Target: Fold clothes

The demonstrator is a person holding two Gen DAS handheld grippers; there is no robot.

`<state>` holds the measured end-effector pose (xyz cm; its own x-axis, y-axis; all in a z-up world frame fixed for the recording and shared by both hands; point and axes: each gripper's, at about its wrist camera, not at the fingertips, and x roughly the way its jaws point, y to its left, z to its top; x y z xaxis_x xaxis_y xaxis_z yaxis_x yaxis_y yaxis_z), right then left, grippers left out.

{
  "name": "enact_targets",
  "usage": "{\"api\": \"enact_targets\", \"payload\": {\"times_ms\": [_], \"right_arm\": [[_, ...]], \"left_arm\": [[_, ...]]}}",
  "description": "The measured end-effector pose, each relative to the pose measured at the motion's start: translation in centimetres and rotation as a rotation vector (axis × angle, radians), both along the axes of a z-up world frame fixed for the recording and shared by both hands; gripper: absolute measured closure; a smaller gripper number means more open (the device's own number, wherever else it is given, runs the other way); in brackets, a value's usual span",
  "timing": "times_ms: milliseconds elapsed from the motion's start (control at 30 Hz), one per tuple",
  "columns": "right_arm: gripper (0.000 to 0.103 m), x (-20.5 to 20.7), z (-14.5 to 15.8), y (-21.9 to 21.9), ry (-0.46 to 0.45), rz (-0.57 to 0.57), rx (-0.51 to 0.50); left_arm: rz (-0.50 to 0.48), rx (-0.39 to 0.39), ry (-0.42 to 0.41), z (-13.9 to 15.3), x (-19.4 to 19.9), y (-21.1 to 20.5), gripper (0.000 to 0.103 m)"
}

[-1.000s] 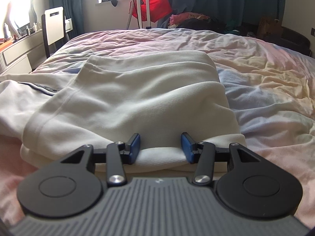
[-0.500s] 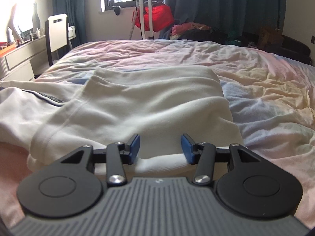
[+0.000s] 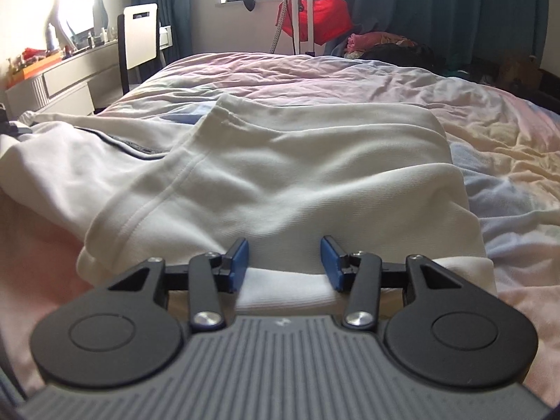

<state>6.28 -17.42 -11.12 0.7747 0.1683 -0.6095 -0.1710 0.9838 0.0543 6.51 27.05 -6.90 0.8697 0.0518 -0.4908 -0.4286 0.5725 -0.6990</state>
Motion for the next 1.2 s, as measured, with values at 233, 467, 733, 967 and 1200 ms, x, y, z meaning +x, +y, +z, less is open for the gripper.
{"api": "enact_targets", "payload": {"times_ms": [233, 467, 733, 967, 1200], "right_arm": [[0.054, -1.0, 3.6, -6.2, -0.107, -0.179, 0.197], [0.053, -1.0, 5.6, -13.6, -0.187, -0.422, 0.278], [0.052, -1.8, 6.5, -18.5, -0.254, -0.557, 0.321], [0.052, -1.4, 4.7, -20.9, -0.223, -0.605, 0.441], [0.052, -0.7, 3.0, -21.8, -0.199, -0.559, 0.657]], "left_arm": [[-0.079, 0.323, -0.168, 7.7, 0.9, -8.7, 0.086], [-0.229, 0.471, -0.351, 13.3, 3.9, -24.2, 0.086], [-0.494, 0.724, -0.365, 7.3, 7.5, -42.5, 0.086], [-0.779, 1.038, -0.289, -2.1, 9.3, -50.9, 0.079], [-0.993, 1.205, -0.234, -3.3, 9.6, -51.8, 0.047]]}}
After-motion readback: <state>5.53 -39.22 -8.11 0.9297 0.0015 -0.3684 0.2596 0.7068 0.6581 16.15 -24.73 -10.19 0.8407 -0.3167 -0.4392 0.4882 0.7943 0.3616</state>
